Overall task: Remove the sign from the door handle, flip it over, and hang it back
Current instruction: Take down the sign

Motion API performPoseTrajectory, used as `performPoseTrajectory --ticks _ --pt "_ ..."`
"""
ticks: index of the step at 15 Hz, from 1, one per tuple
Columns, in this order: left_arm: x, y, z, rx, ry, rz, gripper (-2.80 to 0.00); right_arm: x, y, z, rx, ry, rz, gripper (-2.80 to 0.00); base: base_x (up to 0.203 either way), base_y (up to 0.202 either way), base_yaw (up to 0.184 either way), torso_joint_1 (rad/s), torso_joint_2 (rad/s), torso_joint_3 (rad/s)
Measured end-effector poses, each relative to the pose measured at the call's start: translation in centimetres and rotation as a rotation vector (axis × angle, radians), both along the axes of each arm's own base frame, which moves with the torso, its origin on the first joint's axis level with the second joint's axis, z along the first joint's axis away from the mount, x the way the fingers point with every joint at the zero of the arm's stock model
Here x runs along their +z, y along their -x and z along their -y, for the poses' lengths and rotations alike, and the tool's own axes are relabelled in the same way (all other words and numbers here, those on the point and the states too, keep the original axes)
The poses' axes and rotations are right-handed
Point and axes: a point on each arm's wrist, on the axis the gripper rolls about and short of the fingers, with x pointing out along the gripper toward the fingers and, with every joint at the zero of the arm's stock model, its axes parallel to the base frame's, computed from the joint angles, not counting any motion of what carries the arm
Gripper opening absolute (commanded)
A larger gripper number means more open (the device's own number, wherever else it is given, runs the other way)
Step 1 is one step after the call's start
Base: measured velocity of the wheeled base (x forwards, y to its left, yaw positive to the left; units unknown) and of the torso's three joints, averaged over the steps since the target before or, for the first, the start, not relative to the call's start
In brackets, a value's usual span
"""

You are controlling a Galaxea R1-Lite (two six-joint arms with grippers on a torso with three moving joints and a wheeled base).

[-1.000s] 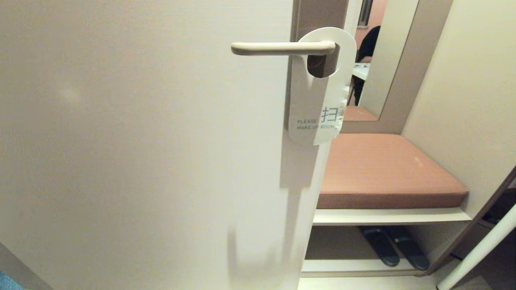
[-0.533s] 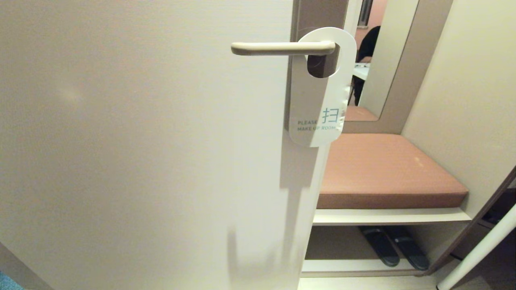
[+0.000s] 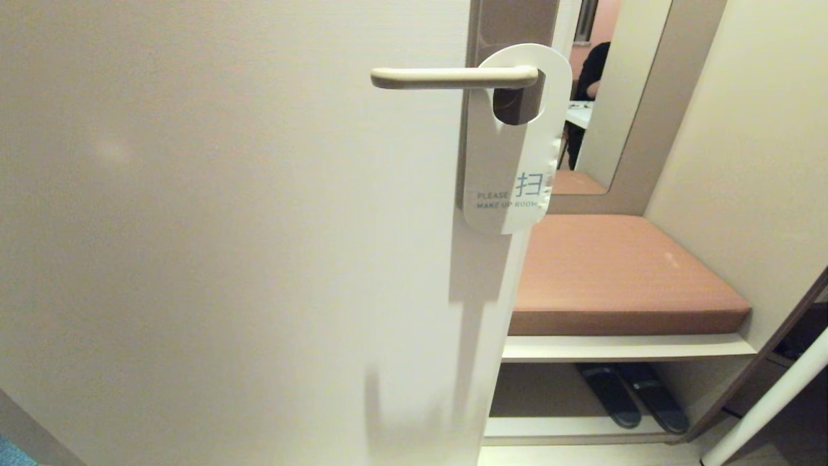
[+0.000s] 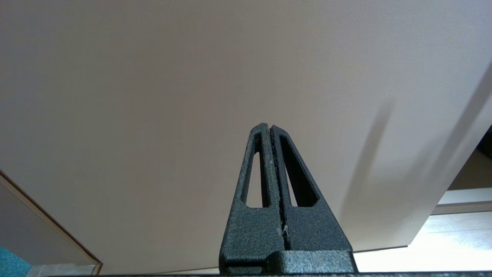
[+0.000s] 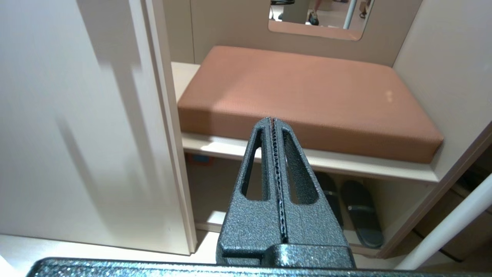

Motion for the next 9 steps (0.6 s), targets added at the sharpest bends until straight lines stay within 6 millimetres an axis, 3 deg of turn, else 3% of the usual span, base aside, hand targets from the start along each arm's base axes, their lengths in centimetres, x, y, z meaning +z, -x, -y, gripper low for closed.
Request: performPoseTrajectory --ticks 5,9 --pt "0.0 0.0 0.0 0.001 0.000 0.000 -2.80 7.6 -3.6 0.0 -0.004 -0.003 -0.016 -2.80 0.000 0.000 0.000 0.000 0.00 0.000" --pt "0.0 0.0 0.0 0.000 0.000 0.000 -2.80 13.2 -9.2 0.1 0.001 -0.003 -0.048 -2.80 0.000 0.000 0.000 0.000 0.00 0.000"
